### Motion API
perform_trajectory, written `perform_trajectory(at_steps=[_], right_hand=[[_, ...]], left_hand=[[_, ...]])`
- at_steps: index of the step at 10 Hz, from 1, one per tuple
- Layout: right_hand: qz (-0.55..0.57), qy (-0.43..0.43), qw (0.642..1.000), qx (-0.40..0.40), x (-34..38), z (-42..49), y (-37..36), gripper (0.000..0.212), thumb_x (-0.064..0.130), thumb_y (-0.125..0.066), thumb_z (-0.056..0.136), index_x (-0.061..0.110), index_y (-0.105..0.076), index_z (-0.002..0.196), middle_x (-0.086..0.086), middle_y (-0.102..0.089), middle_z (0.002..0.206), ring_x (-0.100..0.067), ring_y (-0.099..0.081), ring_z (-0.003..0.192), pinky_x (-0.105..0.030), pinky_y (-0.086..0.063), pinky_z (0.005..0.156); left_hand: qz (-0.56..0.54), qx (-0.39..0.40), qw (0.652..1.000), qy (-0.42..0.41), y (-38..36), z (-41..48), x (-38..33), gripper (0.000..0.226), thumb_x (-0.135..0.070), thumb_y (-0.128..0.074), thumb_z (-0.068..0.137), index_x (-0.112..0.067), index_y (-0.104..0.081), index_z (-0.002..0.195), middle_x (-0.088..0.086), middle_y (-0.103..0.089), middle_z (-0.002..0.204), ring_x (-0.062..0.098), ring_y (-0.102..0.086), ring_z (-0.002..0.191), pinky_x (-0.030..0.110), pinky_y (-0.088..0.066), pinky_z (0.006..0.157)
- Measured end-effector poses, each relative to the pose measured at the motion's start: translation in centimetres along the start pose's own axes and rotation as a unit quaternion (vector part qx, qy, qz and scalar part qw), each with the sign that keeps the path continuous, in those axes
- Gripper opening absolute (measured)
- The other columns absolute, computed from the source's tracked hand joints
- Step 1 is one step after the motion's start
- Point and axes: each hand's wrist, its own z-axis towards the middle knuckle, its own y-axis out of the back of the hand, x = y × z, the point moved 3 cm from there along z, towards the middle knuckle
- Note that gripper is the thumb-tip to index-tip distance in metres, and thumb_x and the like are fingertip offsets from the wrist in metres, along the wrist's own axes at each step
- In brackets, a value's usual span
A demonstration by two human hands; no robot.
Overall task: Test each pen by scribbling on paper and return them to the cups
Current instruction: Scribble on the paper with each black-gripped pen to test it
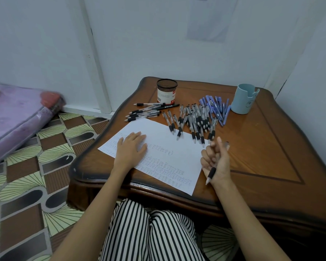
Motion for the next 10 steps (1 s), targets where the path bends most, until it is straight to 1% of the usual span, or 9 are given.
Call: perform_trajectory(at_steps=[1, 2, 3, 4, 5, 6, 7, 8, 10], right_hand=[[0.017, -0.001, 0.999, -0.028, 0.1, 0.0, 0.1, 0.035, 0.031, -0.050, 0.080, 0.017, -0.051, 0.048, 0.008, -0.029, 0.039, -0.003, -0.023, 0.031, -0.016, -0.017, 0.031], [-0.109, 0.010, 0.994, 0.003, -0.3, -0.2, -0.7, 0.038, 0.036, -0.048, 0.089, 0.013, -0.063, 0.063, 0.008, -0.040, 0.041, -0.003, -0.037, 0.035, -0.013, -0.035, 0.038], [-0.343, -0.005, 0.935, 0.093, -1.5, -1.0, -1.9, 0.050, 0.045, -0.035, 0.093, 0.008, -0.068, 0.095, -0.005, -0.068, 0.063, -0.018, -0.067, 0.059, -0.025, -0.056, 0.054], [-0.389, 0.002, 0.912, 0.131, -1.7, -1.1, -2.1, 0.034, 0.032, -0.044, 0.095, 0.008, -0.068, 0.099, -0.008, -0.073, 0.084, -0.022, -0.069, 0.071, -0.025, -0.056, 0.050], [-0.404, 0.074, 0.908, 0.088, -1.2, -0.9, -1.8, 0.022, 0.018, -0.060, 0.087, 0.008, -0.056, 0.069, 0.007, -0.053, 0.050, -0.010, -0.048, 0.042, -0.018, -0.038, 0.034], [-0.409, 0.097, 0.905, 0.059, -1.3, -0.8, -1.4, 0.036, 0.027, -0.060, 0.086, 0.012, -0.044, 0.058, 0.007, -0.037, 0.041, -0.008, -0.031, 0.030, -0.019, -0.026, 0.030], [-0.462, 0.081, 0.877, 0.108, -2.0, -1.1, -1.9, 0.033, 0.037, -0.059, 0.084, 0.012, -0.053, 0.063, 0.007, -0.049, 0.046, -0.005, -0.042, 0.038, -0.017, -0.035, 0.038], [-0.519, 0.117, 0.842, 0.090, -2.2, -1.0, -2.0, 0.042, 0.023, -0.071, 0.083, 0.012, -0.047, 0.050, 0.004, -0.047, 0.044, 0.000, -0.043, 0.040, -0.012, -0.034, 0.047], [-0.572, 0.192, 0.797, 0.030, -2.0, -0.7, -1.2, 0.057, -0.004, -0.060, 0.077, 0.021, -0.024, 0.041, 0.009, -0.021, 0.036, -0.008, -0.024, 0.042, -0.024, -0.026, 0.051]], left_hand=[[0.001, 0.000, 1.000, 0.000, -0.1, 0.1, 0.0, 0.045, -0.036, -0.039, 0.099, -0.025, -0.039, 0.143, -0.004, -0.030, 0.153, 0.014, -0.018, 0.144, 0.044, -0.006, 0.117], [-0.001, 0.000, 1.000, 0.001, -0.1, 0.1, 0.2, 0.045, -0.036, -0.039, 0.099, -0.025, -0.039, 0.142, -0.004, -0.030, 0.153, 0.014, -0.018, 0.144, 0.044, -0.006, 0.117], [0.001, -0.002, 1.000, 0.000, -0.2, 0.1, 0.2, 0.045, -0.036, -0.039, 0.099, -0.025, -0.039, 0.142, -0.004, -0.030, 0.153, 0.014, -0.018, 0.144, 0.044, -0.006, 0.117], [0.001, -0.001, 1.000, 0.001, -0.2, 0.2, 0.2, 0.045, -0.036, -0.039, 0.099, -0.025, -0.039, 0.142, -0.004, -0.030, 0.153, 0.014, -0.018, 0.144, 0.044, -0.006, 0.117], [0.000, -0.001, 1.000, 0.002, -0.3, 0.2, 0.3, 0.045, -0.037, -0.039, 0.099, -0.025, -0.039, 0.142, -0.004, -0.030, 0.153, 0.014, -0.018, 0.144, 0.044, -0.005, 0.117], [0.001, -0.002, 1.000, 0.001, -0.3, 0.2, 0.3, 0.045, -0.037, -0.040, 0.099, -0.025, -0.039, 0.142, -0.004, -0.030, 0.153, 0.014, -0.018, 0.144, 0.044, -0.005, 0.117], [0.005, -0.001, 1.000, 0.000, -0.3, 0.3, 0.3, 0.045, -0.036, -0.039, 0.099, -0.025, -0.039, 0.142, -0.004, -0.029, 0.153, 0.014, -0.018, 0.144, 0.044, -0.005, 0.117], [0.002, -0.001, 1.000, 0.001, -0.4, 0.3, 0.4, 0.045, -0.036, -0.039, 0.099, -0.025, -0.039, 0.142, -0.004, -0.030, 0.153, 0.014, -0.018, 0.144, 0.044, -0.005, 0.117], [0.006, -0.002, 1.000, -0.001, -0.3, 0.3, 0.3, 0.045, -0.037, -0.039, 0.099, -0.025, -0.039, 0.142, -0.003, -0.030, 0.153, 0.014, -0.019, 0.143, 0.045, -0.006, 0.117]])
